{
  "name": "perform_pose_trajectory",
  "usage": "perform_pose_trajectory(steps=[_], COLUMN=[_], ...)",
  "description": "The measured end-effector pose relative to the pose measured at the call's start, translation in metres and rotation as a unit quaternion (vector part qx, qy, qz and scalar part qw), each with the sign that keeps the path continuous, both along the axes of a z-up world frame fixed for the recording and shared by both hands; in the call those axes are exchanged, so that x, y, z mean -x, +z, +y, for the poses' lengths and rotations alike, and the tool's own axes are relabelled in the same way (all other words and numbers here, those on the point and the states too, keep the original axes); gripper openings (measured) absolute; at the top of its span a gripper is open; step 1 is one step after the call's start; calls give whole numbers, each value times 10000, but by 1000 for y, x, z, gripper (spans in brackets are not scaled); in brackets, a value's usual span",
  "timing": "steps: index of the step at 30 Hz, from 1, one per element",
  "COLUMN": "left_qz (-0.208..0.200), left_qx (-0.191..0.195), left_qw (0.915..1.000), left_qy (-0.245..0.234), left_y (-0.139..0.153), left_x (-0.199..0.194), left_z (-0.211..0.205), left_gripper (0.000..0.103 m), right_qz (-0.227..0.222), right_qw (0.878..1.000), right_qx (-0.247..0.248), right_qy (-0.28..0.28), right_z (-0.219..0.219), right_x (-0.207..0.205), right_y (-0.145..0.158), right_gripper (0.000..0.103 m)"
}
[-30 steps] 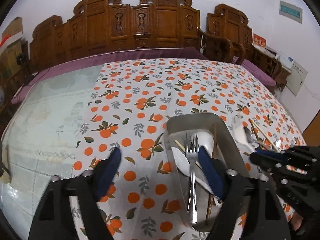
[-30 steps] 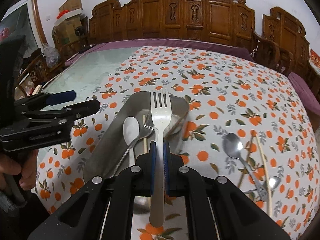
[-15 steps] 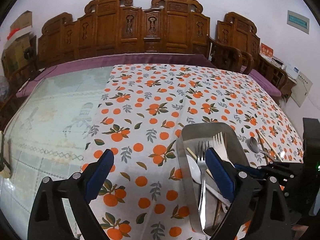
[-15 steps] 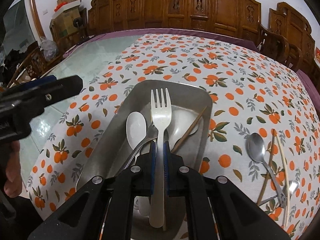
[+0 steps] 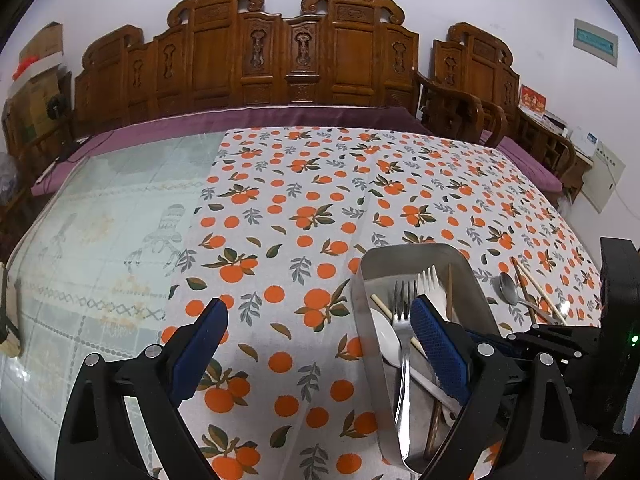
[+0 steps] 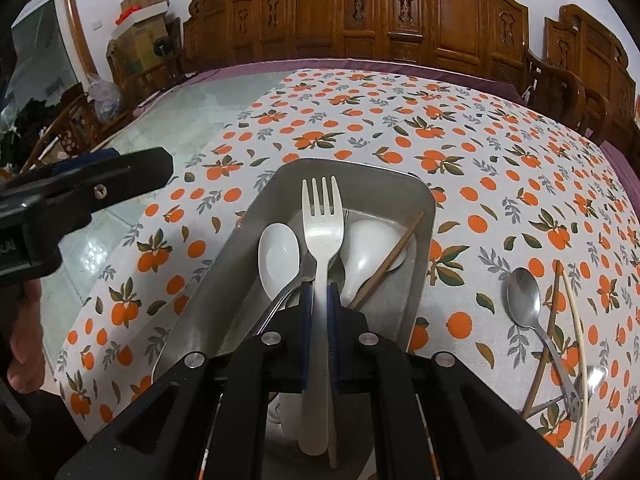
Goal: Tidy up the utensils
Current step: 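Lower the metal fork into the tray and open the right tool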
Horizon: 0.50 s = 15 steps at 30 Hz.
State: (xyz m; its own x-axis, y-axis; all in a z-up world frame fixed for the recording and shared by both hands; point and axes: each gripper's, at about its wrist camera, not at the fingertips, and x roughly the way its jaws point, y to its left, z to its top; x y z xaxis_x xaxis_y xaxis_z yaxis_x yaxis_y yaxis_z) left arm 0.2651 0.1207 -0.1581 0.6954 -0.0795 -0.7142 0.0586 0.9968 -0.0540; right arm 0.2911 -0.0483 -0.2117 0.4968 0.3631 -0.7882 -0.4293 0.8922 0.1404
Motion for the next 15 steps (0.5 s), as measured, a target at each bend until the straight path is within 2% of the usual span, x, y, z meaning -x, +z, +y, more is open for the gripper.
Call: perform_pose_trajectory(steps=[3, 5, 7, 15], left_qz=[-6, -3, -16, -98], left_qx=[3, -4, -15, 12], left_qw=[10000, 10000, 10000, 9999], left_qy=[-3, -3, -26, -135], left_y=[0, 0, 0, 4], left_x=[0, 1, 2, 5], left_z=[0, -1, -2, -19], left_gripper=[89, 89, 89, 89], right_qz=[-54, -97, -140, -521], right_qw=[9999, 9999, 9998, 9983], right_qx=[-91, -102, -140, -225], right_qy=[29, 41, 37, -109], right_z=[-5, -7, -11, -61], right_x=[1, 1, 2, 21], right_y=[4, 7, 10, 40], right_gripper=[11, 19, 24, 26])
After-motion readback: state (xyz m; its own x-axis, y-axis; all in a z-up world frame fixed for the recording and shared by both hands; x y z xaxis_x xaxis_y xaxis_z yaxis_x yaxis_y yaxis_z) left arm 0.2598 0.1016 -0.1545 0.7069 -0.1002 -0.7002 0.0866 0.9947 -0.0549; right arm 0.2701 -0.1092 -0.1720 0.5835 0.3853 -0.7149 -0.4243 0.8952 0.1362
